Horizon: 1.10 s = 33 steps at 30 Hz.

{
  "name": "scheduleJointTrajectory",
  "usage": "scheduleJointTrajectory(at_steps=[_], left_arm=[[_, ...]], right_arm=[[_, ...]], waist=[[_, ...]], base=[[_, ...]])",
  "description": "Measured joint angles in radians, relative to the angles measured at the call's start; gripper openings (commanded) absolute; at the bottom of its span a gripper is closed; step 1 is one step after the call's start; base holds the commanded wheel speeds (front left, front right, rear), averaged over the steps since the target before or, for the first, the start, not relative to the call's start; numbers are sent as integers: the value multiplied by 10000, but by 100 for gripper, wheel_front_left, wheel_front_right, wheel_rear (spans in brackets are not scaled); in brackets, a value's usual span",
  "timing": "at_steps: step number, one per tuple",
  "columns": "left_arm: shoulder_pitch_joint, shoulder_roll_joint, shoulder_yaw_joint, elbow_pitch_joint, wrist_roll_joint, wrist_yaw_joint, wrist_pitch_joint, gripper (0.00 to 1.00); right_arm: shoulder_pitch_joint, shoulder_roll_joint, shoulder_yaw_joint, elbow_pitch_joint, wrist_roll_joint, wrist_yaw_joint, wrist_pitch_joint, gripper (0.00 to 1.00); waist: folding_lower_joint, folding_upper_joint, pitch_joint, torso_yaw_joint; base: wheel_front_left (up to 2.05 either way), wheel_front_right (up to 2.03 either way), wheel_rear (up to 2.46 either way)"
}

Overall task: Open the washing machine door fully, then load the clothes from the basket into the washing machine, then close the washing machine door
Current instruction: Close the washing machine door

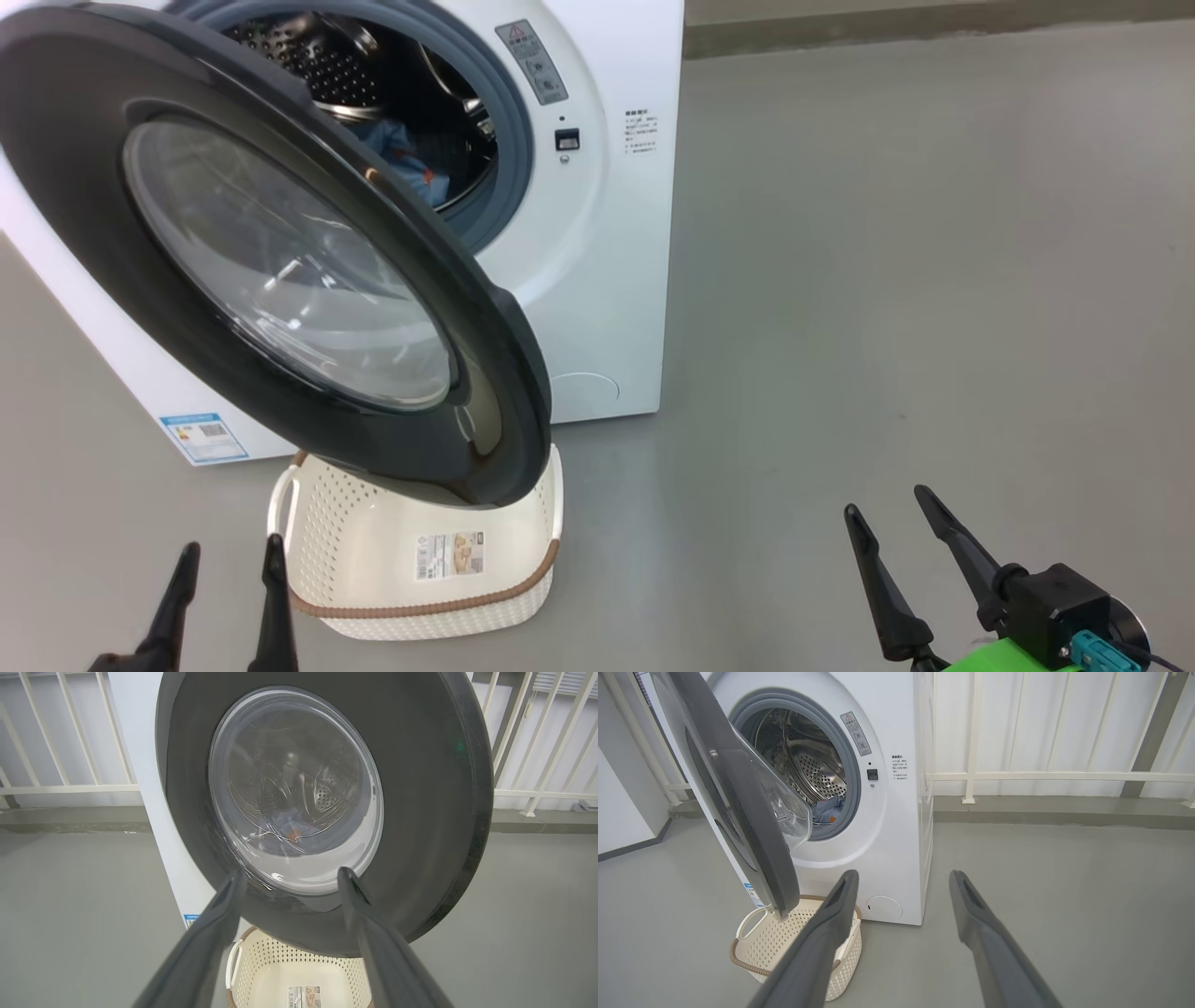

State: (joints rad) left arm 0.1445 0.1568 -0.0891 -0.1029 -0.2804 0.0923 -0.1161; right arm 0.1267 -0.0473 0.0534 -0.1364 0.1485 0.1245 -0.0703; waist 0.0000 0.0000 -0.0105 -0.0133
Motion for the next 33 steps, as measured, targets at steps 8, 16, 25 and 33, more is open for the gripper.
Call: scheduleJointTrajectory(at_steps=[8, 16, 25, 33], left_arm=[[157, 13, -58, 150, 79, 94, -102, 100], [156, 25, -127, 236, 79, 128, -184, 100], [151, 25, -155, 309, 81, 199, -311, 100], [147, 25, -182, 351, 77, 278, -353, 100]], right_arm=[[188, 6, -15, -44, -155, 0, 88, 100], [188, 6, -17, -75, -157, 0, 165, 100], [187, 8, -42, -105, -169, 0, 176, 0], [185, 8, -61, -128, -165, 0, 263, 0]], waist=[[0, 0, -104, 38], [0, 0, -129, 14], [0, 0, -115, -7], [0, 0, -66, 4]], base=[[0, 0, 0], [0, 0, 0], [0, 0, 0], [0, 0, 0]])
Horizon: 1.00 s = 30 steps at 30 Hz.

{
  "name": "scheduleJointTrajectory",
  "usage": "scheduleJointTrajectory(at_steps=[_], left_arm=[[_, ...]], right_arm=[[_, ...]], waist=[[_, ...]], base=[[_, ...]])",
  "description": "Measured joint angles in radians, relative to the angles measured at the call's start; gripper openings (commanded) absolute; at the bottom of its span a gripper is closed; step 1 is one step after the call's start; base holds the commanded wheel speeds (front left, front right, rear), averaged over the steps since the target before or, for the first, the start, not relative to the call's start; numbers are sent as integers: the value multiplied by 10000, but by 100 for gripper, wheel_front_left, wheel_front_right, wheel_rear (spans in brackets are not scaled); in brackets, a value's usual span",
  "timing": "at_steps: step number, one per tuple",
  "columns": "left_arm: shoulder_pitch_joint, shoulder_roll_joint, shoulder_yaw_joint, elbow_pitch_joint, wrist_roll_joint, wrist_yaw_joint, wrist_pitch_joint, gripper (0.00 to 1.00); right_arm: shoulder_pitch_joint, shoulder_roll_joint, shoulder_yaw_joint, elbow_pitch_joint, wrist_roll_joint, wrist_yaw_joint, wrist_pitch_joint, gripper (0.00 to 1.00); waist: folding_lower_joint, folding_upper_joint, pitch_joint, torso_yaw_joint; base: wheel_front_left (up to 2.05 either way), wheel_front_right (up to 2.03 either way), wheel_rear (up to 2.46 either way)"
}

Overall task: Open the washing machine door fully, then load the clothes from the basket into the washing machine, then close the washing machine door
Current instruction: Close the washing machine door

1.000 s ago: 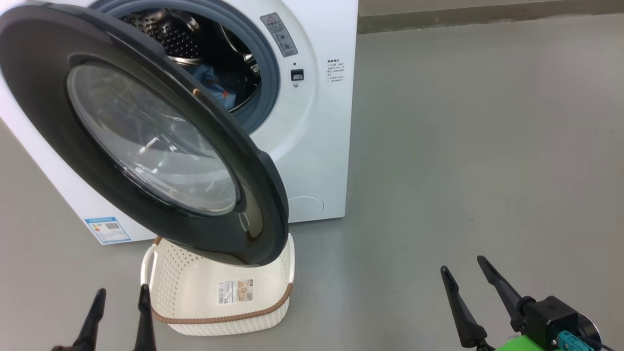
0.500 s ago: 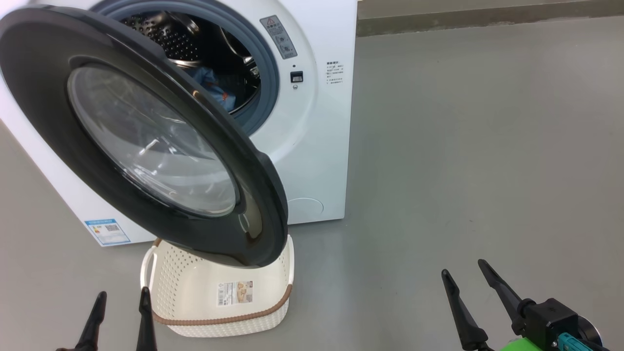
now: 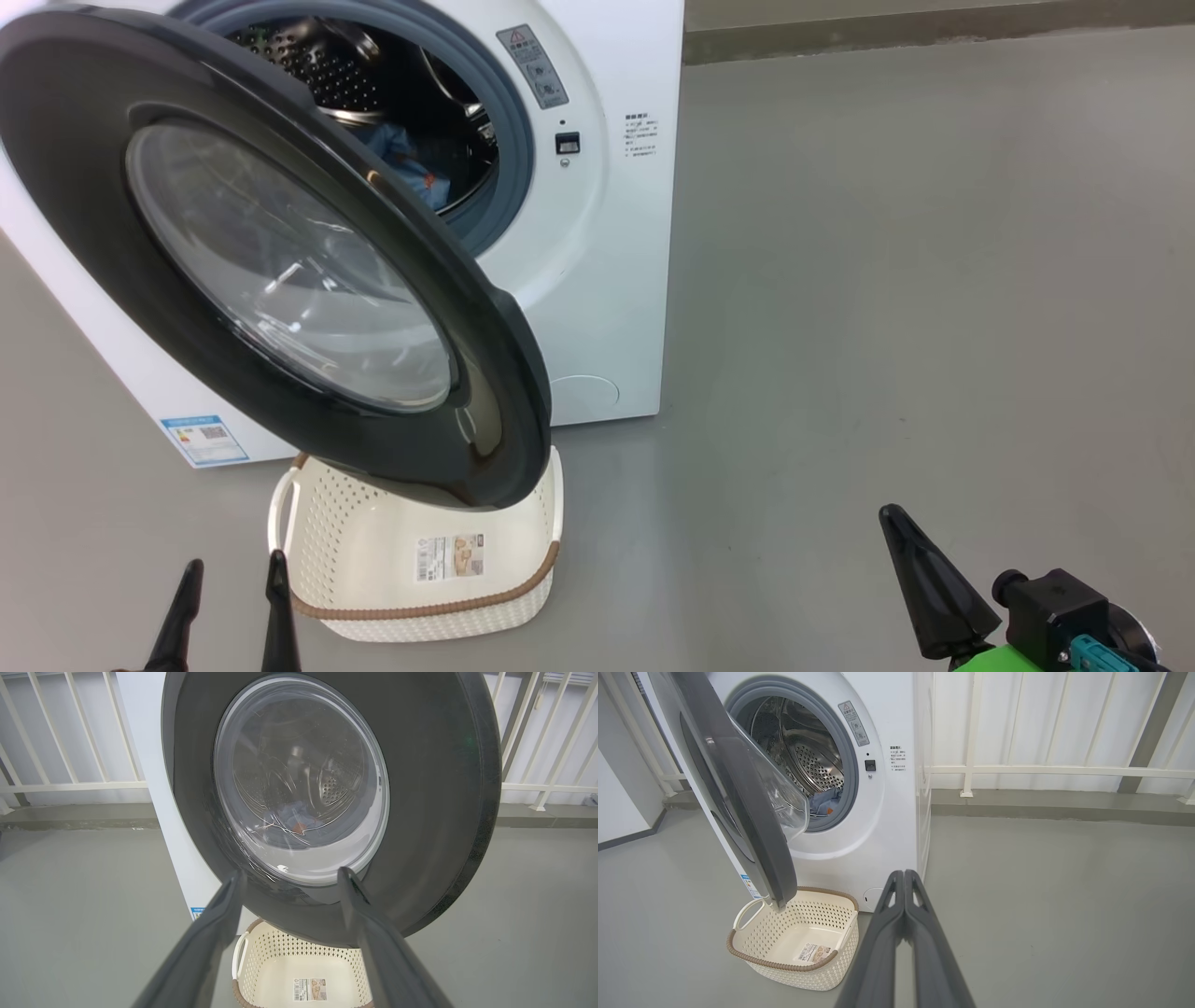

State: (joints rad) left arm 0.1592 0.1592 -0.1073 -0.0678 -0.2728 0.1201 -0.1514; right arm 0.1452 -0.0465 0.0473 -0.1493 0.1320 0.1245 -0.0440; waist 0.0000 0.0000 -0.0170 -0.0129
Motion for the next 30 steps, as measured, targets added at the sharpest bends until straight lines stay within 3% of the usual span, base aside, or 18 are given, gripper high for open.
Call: scheduleJointTrajectory(at_steps=[12, 30], left_arm=[[-157, -52, -347, 42, 4, 2, -188, 100], [-1148, -439, -1032, 443, 151, -31, -629, 100]], right_arm=[[-337, -142, -286, 355, 13, 0, 117, 0], [-4841, -1007, -644, 3722, 387, 0, -564, 0]], waist=[[0, 0, 154, 494], [0, 0, 785, 2518]], base=[[0, 0, 0], [0, 0, 0]])
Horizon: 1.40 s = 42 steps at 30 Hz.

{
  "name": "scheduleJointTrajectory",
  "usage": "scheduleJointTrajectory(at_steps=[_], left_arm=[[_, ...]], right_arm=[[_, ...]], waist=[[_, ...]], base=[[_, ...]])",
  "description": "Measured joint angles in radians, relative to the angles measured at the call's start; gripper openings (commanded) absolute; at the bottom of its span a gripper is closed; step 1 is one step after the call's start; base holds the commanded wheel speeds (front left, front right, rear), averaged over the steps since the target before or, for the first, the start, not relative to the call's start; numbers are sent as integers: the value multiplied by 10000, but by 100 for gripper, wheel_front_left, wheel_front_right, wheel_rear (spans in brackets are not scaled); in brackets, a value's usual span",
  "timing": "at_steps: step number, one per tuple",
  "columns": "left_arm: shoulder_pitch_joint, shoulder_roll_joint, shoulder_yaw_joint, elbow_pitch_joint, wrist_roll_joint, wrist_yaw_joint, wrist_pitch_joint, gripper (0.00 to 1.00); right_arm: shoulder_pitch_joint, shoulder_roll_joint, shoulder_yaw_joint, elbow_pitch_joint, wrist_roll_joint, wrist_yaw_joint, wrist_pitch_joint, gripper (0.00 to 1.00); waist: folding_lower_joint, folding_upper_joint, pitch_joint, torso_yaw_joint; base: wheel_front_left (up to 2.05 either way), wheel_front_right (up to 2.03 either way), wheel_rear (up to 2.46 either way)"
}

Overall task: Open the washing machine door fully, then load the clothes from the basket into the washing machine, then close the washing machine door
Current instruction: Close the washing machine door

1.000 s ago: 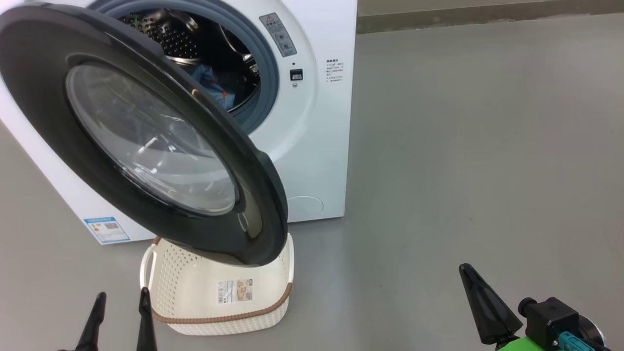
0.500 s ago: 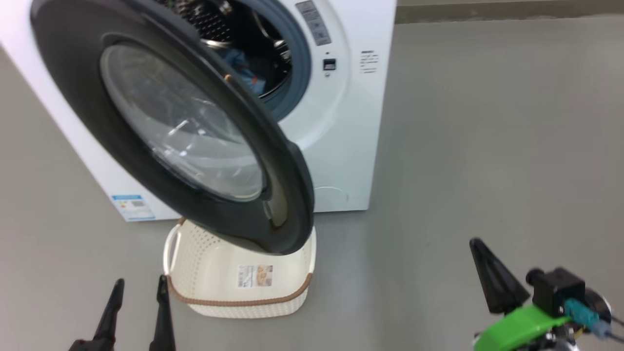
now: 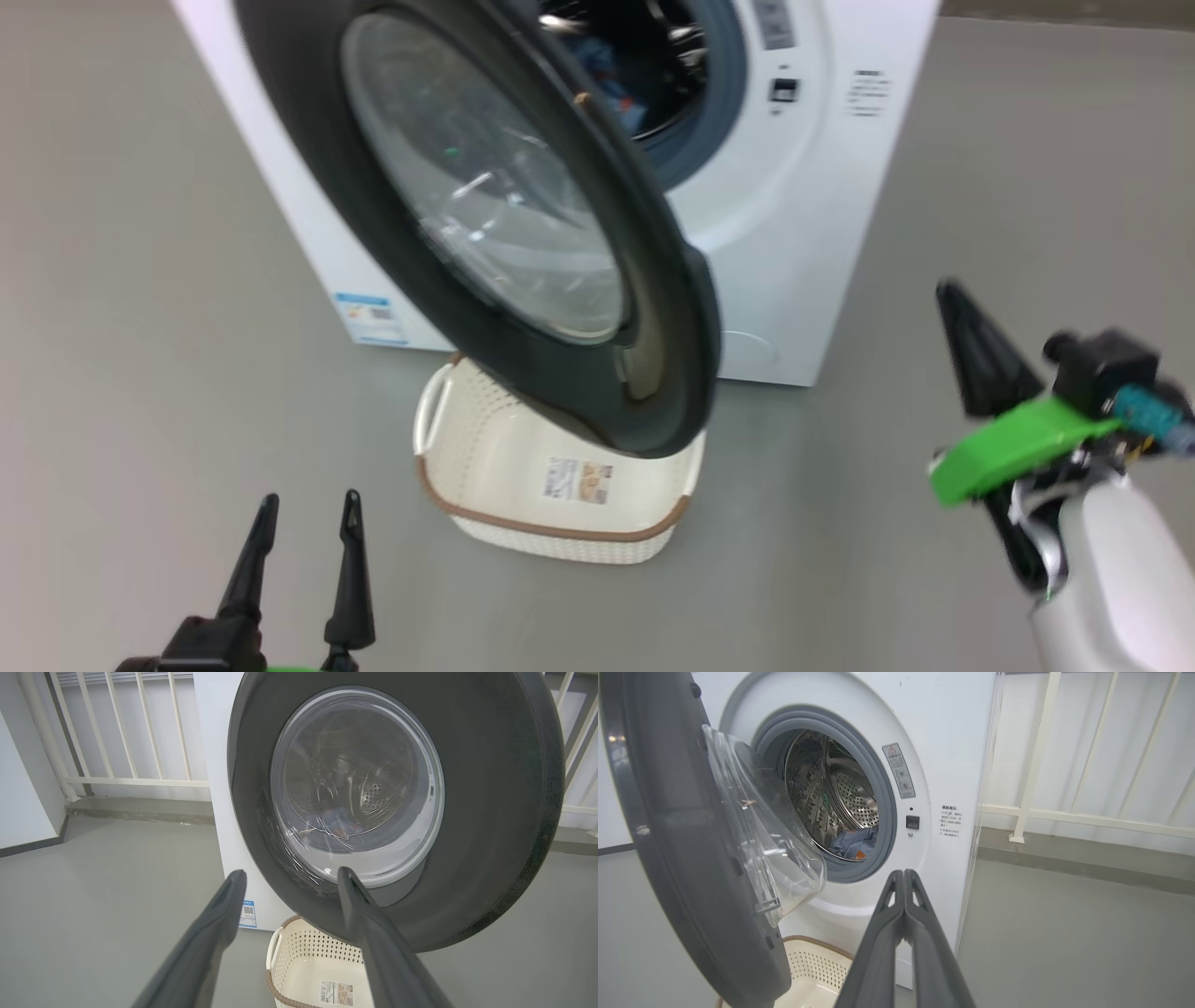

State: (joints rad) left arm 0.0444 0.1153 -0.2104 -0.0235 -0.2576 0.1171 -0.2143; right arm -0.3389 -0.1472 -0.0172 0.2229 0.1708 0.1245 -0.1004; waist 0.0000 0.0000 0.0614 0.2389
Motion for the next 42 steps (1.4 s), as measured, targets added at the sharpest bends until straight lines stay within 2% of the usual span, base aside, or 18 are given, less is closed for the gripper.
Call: scheduleJointTrajectory(at_steps=[5, 9, 16, 21, 25, 31, 42], left_arm=[[-178, -44, -15, 142, 0, -33, -94, 100], [-192, -29, -17, 163, 0, -73, -161, 100], [-335, 8, -12, 142, 0, -73, -186, 100], [-337, 6, -29, 113, 0, -71, -251, 100], [-344, -2, -69, 107, 0, -71, -261, 100], [-513, -46, -136, 117, 0, -71, -263, 100], [-812, -178, -263, 245, 0, -73, -353, 100]], right_arm=[[-1148, -157, -33, -278, -2, 0, -253, 0], [-1956, -276, 186, -1402, -6, 0, -259, 0], [-2450, -90, 1676, -4159, 2, 0, 596, 0], [-2071, 163, 2947, -4999, 274, 0, 1636, 0], [-1178, 221, 3806, -4623, 663, 0, 2359, 0], [-623, 230, 4690, -2999, 945, 0, 2481, 0], [-1399, 257, 4876, 320, 1244, 0, 1051, 0]], waist=[[0, 0, 139, 673], [0, 0, 227, 1096], [0, 0, 372, 1466], [0, 0, 414, 1551], [0, 0, 480, 1591], [0, 0, 643, 1603], [0, 0, 980, 1583]], base=[[0, 0, 0], [0, 0, 0], [0, 0, 0], [0, 0, 0], [0, 0, 0], [0, 0, 0], [0, 0, 0]])
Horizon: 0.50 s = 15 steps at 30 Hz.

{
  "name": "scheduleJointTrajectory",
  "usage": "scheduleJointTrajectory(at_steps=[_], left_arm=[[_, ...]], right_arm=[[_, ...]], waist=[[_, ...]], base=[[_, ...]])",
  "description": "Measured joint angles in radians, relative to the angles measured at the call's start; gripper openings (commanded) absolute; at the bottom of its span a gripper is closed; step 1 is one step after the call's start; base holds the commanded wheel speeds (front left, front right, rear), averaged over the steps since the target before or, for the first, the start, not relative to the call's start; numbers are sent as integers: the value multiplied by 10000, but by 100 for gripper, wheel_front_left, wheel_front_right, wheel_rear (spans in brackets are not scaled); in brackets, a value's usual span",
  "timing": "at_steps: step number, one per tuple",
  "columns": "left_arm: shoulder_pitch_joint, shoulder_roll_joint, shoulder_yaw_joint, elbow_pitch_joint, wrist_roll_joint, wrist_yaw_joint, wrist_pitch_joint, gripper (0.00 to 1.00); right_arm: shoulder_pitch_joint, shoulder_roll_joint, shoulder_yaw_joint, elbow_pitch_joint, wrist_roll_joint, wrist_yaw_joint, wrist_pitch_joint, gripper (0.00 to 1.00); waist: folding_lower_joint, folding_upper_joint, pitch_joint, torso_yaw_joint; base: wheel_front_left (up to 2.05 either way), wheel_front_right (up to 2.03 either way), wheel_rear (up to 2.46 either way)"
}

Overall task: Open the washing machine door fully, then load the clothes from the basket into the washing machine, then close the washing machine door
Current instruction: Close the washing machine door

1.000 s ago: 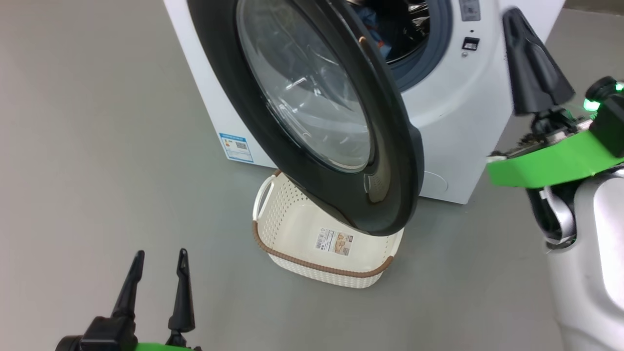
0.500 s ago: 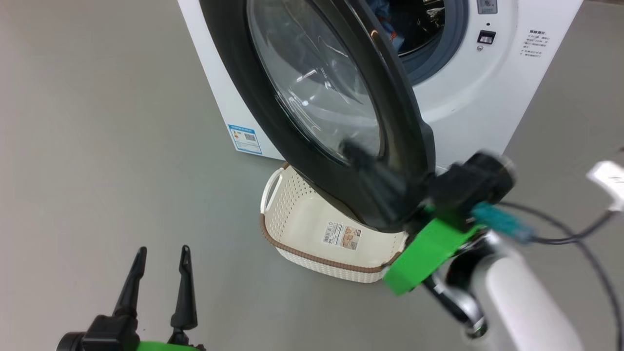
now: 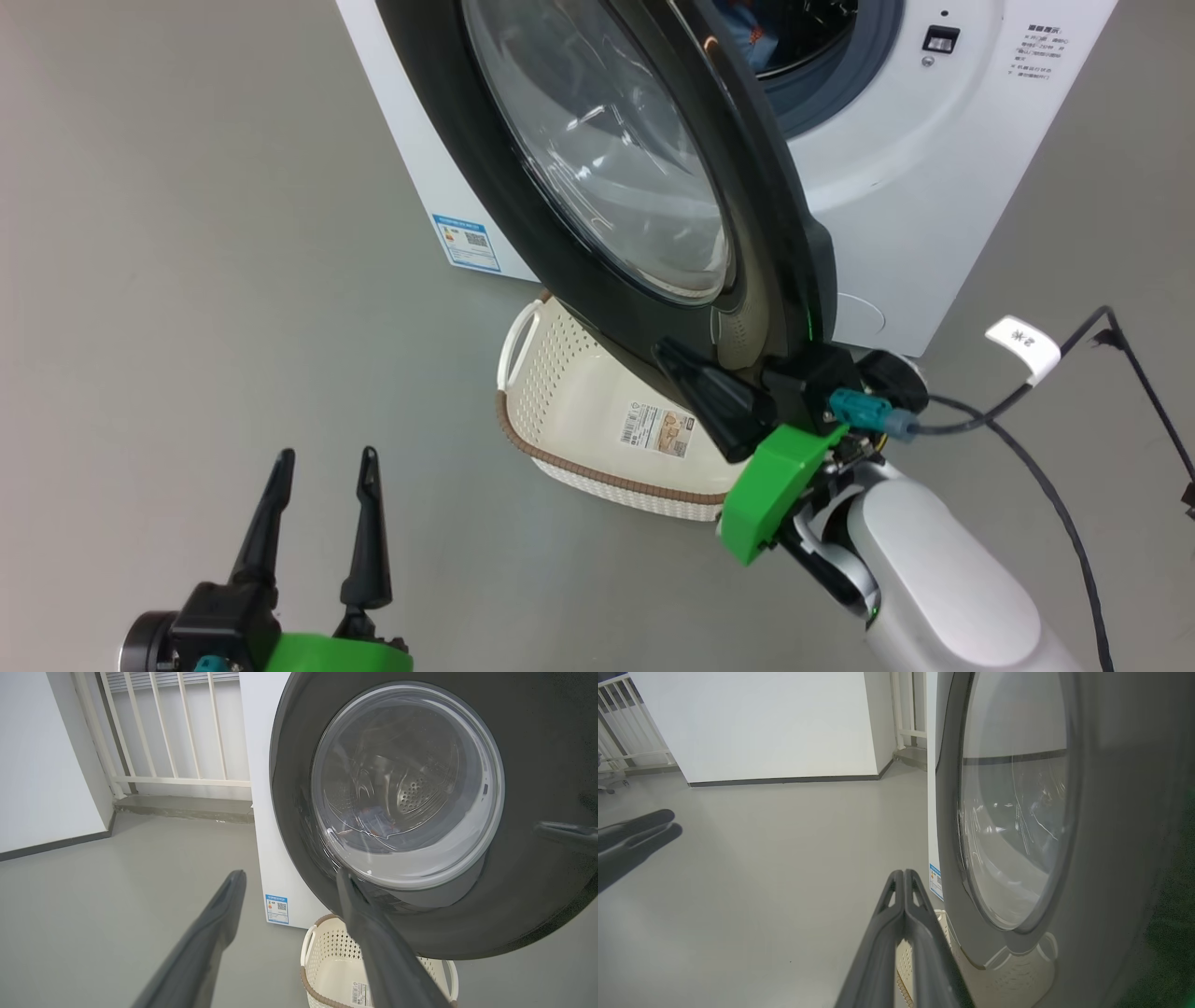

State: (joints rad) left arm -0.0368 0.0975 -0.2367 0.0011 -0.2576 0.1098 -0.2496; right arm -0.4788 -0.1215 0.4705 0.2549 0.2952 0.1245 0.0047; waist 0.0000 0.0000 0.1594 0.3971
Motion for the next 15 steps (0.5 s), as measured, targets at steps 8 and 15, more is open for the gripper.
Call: scheduleJointTrajectory(at_steps=[8, 15], left_arm=[[-139, -33, -2, 73, 0, -12, 0, 100], [-172, -48, 6, 100, 0, -38, -4, 100]], right_arm=[[-672, 23, -92, 1172, 90, 0, -690, 0], [-1141, 27, -313, 1710, 146, 0, -949, 0]], waist=[[0, 0, 60, -72], [0, 0, 137, -156]], base=[[0, 0, 0], [0, 0, 0]])
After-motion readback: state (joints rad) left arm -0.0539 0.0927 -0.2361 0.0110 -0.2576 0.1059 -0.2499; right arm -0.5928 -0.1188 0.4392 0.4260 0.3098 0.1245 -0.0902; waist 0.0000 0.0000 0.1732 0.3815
